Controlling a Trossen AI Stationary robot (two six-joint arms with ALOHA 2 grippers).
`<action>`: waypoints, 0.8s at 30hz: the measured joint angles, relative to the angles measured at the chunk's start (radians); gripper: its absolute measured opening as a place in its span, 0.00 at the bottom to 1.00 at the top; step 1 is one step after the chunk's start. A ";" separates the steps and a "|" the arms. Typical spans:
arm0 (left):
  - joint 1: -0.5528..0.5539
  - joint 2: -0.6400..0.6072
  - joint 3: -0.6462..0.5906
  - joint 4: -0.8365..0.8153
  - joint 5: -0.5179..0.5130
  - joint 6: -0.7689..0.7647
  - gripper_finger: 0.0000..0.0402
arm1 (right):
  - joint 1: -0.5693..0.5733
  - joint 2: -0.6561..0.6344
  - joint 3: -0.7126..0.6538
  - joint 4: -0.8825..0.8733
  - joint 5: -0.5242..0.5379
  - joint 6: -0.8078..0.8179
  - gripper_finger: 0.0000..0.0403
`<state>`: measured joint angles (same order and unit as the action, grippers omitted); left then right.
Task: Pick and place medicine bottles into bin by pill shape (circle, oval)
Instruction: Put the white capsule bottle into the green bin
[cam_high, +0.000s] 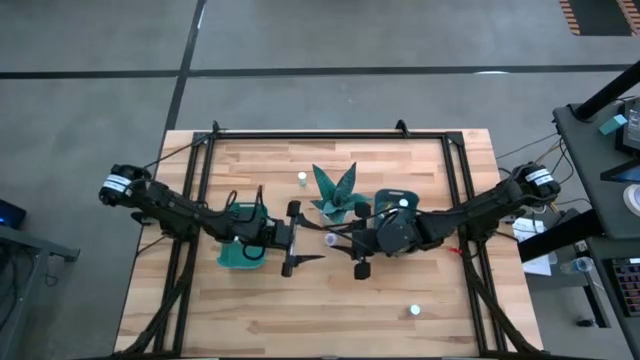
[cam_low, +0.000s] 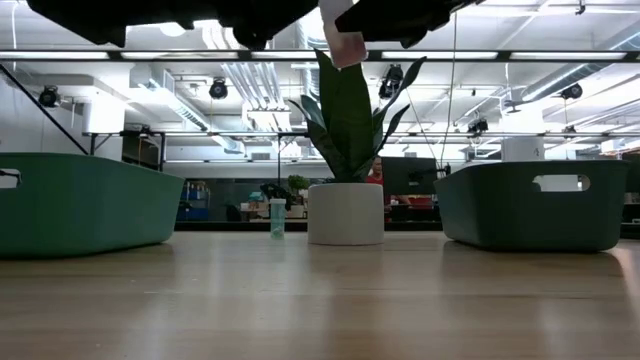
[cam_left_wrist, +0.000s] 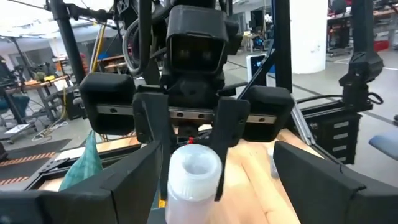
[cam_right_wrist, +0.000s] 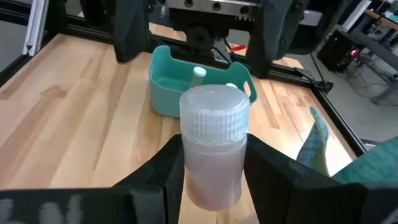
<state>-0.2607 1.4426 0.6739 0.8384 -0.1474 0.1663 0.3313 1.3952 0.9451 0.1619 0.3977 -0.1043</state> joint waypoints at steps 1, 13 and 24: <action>0.000 0.011 0.001 0.015 -0.004 0.002 0.72 | 0.000 0.001 0.000 0.000 0.000 0.001 0.33; 0.006 0.092 0.007 0.108 -0.074 0.001 0.67 | -0.004 0.001 0.000 0.007 0.001 0.008 0.33; 0.015 0.105 0.008 0.123 -0.074 0.002 0.45 | -0.005 0.001 0.000 0.010 0.003 0.028 0.33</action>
<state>-0.2459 1.5478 0.6823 0.9615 -0.2218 0.1680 0.3267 1.3963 0.9449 0.1714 0.4004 -0.0759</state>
